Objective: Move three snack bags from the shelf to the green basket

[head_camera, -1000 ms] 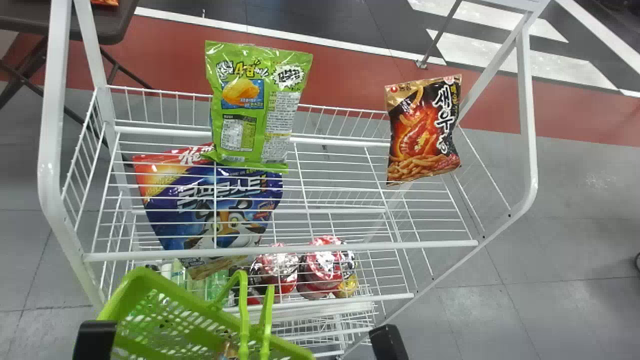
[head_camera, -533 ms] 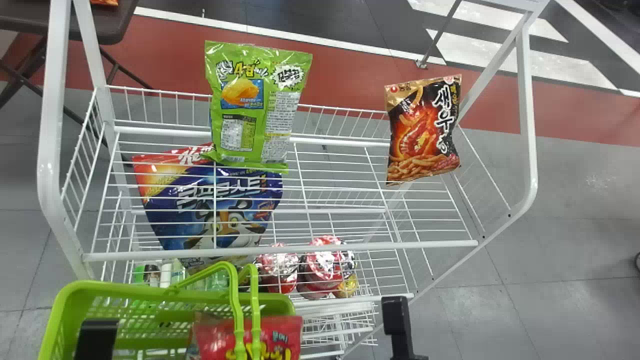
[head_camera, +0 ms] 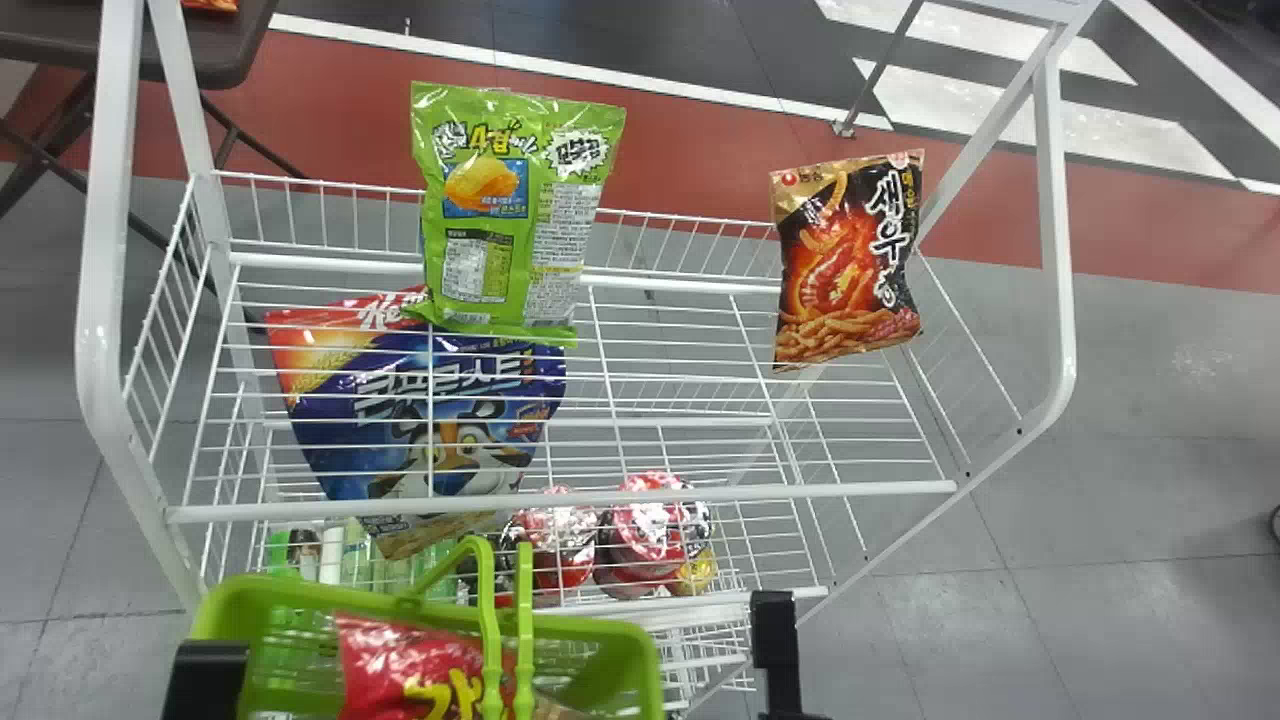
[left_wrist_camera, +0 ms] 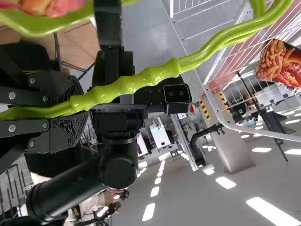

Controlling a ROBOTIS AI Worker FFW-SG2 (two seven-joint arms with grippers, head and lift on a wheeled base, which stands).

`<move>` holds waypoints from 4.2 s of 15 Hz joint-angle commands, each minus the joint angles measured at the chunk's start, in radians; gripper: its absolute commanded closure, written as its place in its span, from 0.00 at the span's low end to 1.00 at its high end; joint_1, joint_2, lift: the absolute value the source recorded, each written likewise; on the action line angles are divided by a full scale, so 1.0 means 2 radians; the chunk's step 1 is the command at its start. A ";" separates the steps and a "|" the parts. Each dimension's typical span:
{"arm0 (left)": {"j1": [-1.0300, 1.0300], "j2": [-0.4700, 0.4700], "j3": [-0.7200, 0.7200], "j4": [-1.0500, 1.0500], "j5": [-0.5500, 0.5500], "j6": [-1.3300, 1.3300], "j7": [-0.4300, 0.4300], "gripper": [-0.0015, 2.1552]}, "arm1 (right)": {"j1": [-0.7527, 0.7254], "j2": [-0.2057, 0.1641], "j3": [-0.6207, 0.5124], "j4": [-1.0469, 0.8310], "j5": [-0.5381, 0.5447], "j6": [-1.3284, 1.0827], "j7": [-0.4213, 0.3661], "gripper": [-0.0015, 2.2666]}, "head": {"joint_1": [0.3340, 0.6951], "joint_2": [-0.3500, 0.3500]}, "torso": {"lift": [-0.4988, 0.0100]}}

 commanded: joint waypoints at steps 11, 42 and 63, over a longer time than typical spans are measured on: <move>-0.004 -0.001 -0.003 0.003 -0.005 0.000 0.002 0.81 | 0.031 0.010 -0.127 -0.108 -0.003 0.045 0.007 0.03 | 1.00 0.00 | 0.90; -0.017 -0.001 -0.001 0.021 -0.007 0.001 0.000 0.81 | -0.261 -0.069 -0.097 0.102 0.229 -0.268 -0.181 0.89 | 1.00 0.00 | 0.90; -0.024 -0.001 -0.012 0.027 -0.007 -0.002 0.004 0.81 | -0.070 0.042 -0.240 -0.221 -0.007 0.229 -0.122 0.89 | 1.00 0.00 | 0.90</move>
